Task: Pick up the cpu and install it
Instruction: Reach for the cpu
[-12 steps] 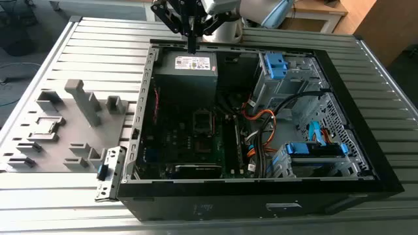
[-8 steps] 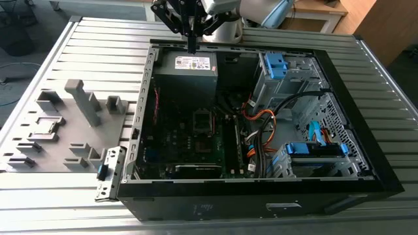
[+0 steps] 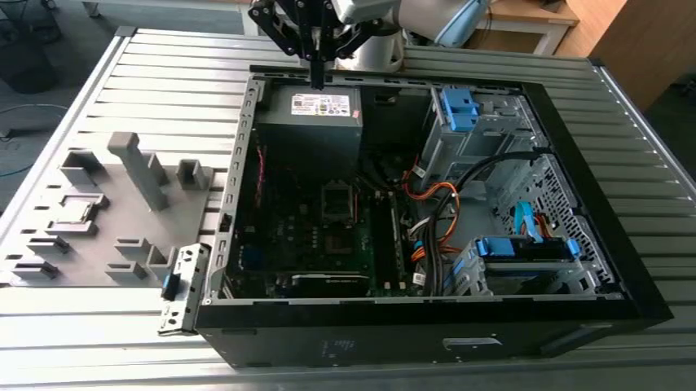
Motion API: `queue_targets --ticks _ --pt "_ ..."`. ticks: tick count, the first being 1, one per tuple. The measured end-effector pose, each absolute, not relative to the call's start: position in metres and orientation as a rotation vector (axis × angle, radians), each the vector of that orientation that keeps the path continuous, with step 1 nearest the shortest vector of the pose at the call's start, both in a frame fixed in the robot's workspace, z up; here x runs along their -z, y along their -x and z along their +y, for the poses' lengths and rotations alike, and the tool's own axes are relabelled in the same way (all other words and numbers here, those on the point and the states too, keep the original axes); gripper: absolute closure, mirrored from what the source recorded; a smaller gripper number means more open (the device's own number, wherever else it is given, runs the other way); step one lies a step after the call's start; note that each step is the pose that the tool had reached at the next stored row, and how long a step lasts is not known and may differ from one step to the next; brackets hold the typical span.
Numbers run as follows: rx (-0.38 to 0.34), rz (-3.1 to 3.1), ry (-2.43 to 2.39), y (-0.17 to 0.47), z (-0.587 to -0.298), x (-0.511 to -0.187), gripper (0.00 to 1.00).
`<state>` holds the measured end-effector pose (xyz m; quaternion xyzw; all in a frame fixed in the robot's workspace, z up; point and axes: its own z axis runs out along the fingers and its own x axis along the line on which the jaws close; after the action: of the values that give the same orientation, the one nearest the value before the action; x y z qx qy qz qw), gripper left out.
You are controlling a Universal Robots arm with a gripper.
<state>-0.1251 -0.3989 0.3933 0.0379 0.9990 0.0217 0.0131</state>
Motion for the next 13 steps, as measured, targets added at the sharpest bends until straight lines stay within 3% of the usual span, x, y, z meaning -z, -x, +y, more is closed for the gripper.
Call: queue_targets --ticks 13 --pt "-0.068 3.112 -0.118 0.143 -0.399 -0.393 0.89"
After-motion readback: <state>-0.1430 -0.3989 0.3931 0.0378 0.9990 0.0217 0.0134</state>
